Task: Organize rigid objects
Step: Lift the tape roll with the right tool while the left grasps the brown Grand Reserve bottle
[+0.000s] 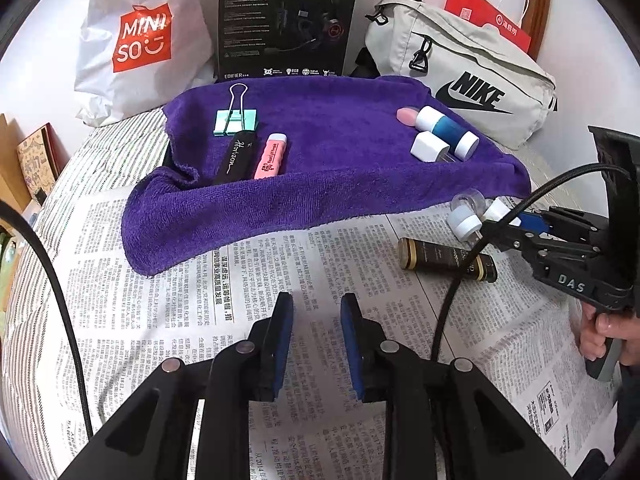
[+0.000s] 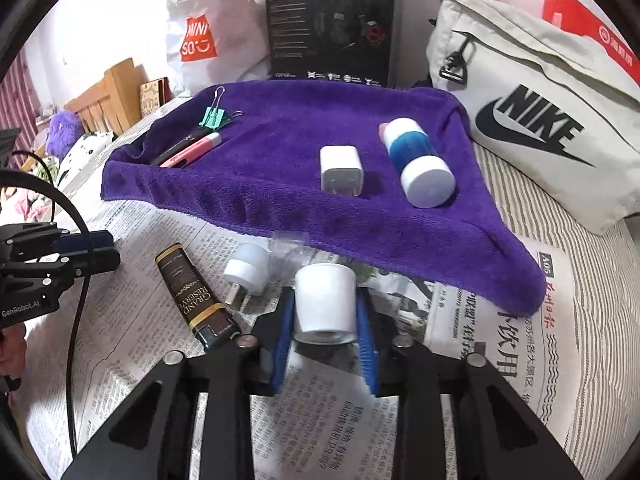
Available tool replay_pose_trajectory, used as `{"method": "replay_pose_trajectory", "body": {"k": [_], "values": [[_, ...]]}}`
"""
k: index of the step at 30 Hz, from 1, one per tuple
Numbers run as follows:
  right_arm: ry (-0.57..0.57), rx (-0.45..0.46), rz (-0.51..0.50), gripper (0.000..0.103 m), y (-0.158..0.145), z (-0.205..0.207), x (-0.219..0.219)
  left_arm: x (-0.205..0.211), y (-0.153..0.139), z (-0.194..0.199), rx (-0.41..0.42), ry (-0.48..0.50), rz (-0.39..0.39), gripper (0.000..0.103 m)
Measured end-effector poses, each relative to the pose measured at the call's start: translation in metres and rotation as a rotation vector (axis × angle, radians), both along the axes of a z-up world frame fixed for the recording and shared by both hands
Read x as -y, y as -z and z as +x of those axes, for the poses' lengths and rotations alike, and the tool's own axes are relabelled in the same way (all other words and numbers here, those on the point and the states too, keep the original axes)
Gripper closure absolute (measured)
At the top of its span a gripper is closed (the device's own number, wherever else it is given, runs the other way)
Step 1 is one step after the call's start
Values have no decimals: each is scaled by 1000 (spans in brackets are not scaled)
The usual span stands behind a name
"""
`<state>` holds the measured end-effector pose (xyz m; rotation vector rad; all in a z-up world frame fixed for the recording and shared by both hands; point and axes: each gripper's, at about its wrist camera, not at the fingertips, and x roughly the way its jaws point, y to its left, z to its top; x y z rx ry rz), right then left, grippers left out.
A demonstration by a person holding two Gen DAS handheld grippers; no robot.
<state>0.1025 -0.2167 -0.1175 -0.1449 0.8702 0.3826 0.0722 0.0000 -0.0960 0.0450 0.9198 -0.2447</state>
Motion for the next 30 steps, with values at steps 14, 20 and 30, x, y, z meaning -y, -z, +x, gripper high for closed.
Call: {"method": "replay_pose_trajectory", "body": {"k": [14,20,30], "values": [[7,-18,-10,74,0,-34,39,35,-6,12,4,121,9,79],[12,2,11,74,2,-37,42,44,-9,23,10,181,23,79],[25,-19,51,74,0,-42,53,53,-13,19,17,339,58,69]]}}
